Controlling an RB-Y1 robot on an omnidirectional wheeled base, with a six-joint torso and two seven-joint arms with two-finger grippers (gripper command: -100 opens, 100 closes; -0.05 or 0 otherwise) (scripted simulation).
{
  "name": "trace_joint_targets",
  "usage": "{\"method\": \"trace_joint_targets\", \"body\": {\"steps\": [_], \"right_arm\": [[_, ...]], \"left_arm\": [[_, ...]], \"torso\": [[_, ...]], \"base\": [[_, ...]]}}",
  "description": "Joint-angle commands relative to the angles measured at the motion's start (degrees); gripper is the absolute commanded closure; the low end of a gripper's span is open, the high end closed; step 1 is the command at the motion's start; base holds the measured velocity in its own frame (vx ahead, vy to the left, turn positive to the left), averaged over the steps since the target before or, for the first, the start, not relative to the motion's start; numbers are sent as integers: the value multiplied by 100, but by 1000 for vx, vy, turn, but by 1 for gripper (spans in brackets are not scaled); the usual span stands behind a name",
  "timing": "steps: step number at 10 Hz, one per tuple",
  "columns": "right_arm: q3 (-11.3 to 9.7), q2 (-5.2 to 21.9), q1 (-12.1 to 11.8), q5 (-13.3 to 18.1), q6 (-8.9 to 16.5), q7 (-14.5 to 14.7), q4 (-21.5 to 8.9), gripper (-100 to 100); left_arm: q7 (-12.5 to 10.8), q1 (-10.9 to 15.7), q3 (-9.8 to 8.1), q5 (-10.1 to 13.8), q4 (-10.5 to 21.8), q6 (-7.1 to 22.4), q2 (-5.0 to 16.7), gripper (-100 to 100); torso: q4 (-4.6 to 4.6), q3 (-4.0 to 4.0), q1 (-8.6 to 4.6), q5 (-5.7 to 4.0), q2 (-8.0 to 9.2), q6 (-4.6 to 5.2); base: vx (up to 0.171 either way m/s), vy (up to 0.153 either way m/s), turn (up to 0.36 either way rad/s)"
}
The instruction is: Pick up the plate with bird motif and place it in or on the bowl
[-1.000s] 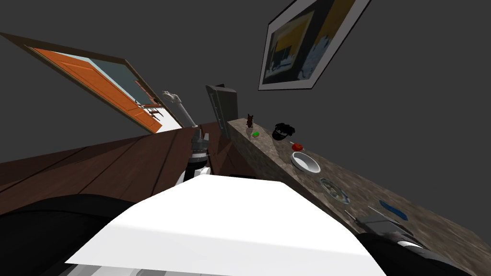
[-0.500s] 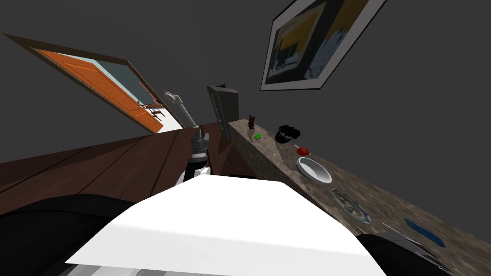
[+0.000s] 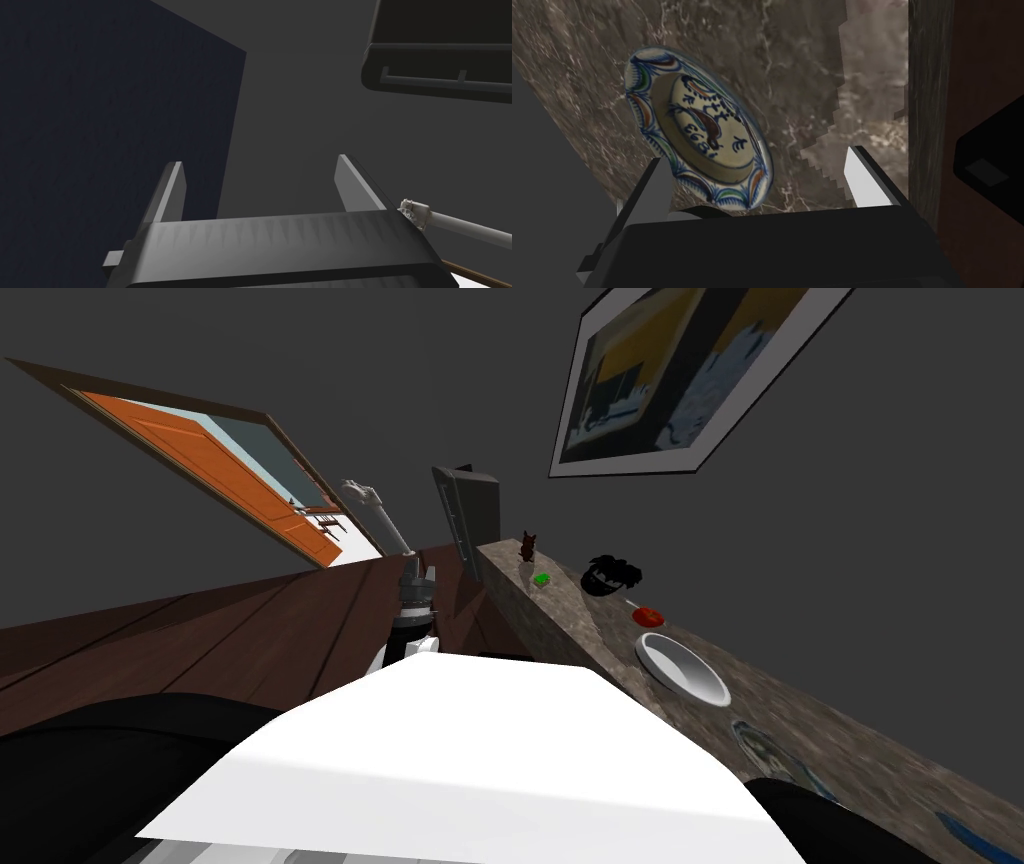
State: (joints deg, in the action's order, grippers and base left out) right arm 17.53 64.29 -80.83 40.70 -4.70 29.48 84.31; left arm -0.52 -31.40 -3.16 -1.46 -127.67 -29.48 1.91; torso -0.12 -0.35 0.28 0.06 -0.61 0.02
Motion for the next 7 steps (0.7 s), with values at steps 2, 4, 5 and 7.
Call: {"method": "trace_joint_targets", "body": {"steps": [2,4,5,7], "right_arm": [[-227,201,-90,61,-172,-173,-342,-100],[-158,184,-81,36,-158,-155,-292,0],[-302,89,94,64,-113,-111,-377,-100],[-520,-54,354,106,-50,-47,-507,-100]], "left_arm": [[0,0,0,0,0,0,0,0],[0,1,0,0,0,0,0,0],[0,2,0,0,0,0,0,0],[0,2,-1,0,0,0,1,0]], "torso": [[-1,-3,1,2,-3,0],[4,12,-11,-1,25,1],[10,27,-15,-2,49,2],[15,37,-39,-9,64,1]], "base": [[177,41,16],[46,6,2],[6,-26,69],[1,-67,79]]}}
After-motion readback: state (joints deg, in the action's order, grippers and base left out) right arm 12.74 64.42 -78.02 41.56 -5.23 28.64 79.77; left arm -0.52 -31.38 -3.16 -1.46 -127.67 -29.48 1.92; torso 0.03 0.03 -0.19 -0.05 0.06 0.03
